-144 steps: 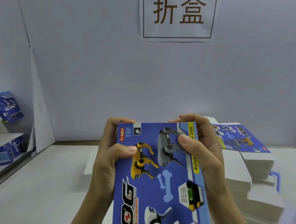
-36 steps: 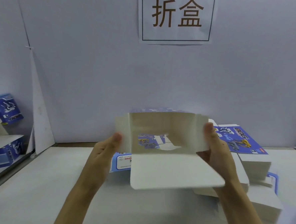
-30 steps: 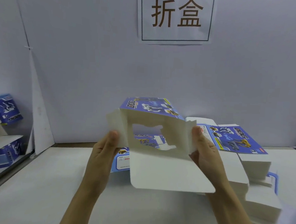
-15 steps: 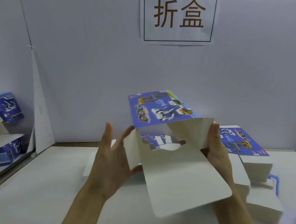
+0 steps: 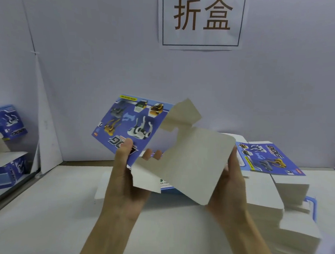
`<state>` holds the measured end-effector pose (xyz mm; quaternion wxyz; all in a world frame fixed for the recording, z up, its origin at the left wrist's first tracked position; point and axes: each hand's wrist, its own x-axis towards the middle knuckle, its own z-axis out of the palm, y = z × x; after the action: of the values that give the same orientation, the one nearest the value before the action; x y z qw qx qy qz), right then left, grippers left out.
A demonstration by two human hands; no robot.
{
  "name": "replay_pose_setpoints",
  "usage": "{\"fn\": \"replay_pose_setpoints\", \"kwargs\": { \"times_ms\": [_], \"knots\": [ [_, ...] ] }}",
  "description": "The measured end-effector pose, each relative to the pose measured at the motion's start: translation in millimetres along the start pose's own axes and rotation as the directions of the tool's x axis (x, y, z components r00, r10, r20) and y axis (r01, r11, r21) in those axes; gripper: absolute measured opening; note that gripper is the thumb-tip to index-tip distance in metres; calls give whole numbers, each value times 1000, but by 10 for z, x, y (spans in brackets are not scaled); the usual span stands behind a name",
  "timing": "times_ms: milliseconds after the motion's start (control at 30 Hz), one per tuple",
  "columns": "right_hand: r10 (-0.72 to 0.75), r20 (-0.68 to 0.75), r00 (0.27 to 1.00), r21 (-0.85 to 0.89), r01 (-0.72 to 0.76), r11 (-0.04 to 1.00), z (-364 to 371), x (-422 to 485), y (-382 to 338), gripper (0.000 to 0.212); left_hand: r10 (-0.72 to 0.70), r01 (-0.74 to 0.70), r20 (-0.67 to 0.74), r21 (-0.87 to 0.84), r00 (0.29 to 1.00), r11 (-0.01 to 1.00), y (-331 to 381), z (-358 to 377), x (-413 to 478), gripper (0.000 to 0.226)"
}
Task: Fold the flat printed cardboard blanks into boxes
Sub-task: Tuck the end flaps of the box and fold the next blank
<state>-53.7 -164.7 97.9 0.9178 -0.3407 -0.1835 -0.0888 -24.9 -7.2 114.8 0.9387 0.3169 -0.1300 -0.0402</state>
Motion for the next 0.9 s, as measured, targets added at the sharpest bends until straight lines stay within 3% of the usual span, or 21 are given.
{"fn": "replay_pose_setpoints", "kwargs": {
  "times_ms": [100,233,300,333,400,500,667,800,867,900],
  "knots": [
    [15,121,993,10,-16,1000,42,11,94,60,19,-18,-44,9,999,1000,-54,64,-57,26],
    [-86,-52,995,-21,85,996,106,-9,162,58,106,-103,-117,30,987,994,-166,83,-97,37],
    [-139,-144,980,-135,119,984,74,1,190,45,149,-142,-200,49,968,989,-187,85,-104,57],
    [-200,-180,963,-273,146,951,62,8,200,31,172,-162,-228,63,958,985,-190,92,-108,67],
    [-333,-213,918,-573,159,804,18,25,205,27,228,-205,-270,108,936,973,-210,103,-104,75],
    [-443,-176,879,-767,160,622,-47,42,201,29,304,-257,-308,184,902,949,-271,133,-113,85],
    [-464,-136,875,-889,99,446,-110,54,196,49,295,-243,-336,189,895,951,-284,107,-113,83],
    [-509,-120,852,-942,64,330,-102,44,198,45,295,-230,-355,215,887,949,-327,110,-119,80],
    [-500,-128,857,-935,64,350,-79,51,165,38,318,-243,-354,241,879,940,-345,136,-129,83],
    [-467,-151,871,-899,76,432,-73,60,129,31,327,-248,-345,254,880,935,-344,140,-131,87]
  ]
}}
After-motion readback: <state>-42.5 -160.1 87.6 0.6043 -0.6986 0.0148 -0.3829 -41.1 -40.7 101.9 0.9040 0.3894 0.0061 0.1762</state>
